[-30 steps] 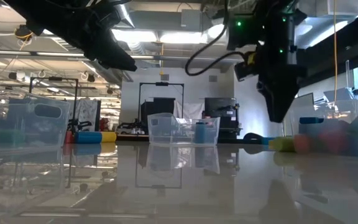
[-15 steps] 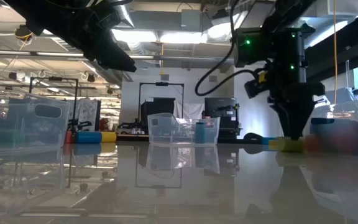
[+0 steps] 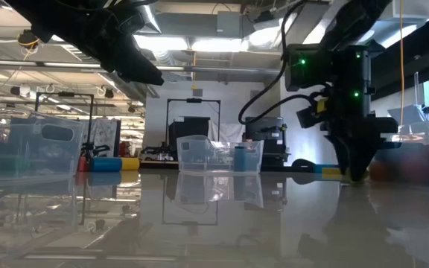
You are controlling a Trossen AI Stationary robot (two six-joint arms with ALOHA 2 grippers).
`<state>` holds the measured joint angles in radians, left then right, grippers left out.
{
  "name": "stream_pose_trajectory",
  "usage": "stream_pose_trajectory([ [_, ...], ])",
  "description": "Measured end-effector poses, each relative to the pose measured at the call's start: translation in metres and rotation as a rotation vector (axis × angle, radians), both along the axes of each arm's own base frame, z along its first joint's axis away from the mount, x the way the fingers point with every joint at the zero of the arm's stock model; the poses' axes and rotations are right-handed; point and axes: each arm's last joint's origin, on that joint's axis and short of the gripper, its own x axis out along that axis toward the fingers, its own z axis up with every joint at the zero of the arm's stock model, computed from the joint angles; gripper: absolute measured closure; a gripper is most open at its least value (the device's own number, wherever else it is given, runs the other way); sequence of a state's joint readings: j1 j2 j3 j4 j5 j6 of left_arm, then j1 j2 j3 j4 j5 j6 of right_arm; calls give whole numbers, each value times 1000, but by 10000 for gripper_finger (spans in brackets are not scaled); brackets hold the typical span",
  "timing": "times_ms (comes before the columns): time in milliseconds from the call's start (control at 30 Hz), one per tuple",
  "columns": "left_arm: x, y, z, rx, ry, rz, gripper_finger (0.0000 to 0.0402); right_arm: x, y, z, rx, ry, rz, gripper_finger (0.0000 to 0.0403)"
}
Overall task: Sort blocks by size
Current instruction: Put the light green cylindrical block into the top transparent bin
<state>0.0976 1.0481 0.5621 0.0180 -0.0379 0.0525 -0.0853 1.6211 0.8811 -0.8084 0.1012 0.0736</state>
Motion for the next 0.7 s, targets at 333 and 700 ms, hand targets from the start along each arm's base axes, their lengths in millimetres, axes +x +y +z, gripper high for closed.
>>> stream_pose_trajectory([
  [333,0,0,0,0,0,0,247,10,-8,2,-178,-95,-19,169],
  [700,0,0,0,-1,2,0,247,26,-9,36,-171,-117,7,169],
])
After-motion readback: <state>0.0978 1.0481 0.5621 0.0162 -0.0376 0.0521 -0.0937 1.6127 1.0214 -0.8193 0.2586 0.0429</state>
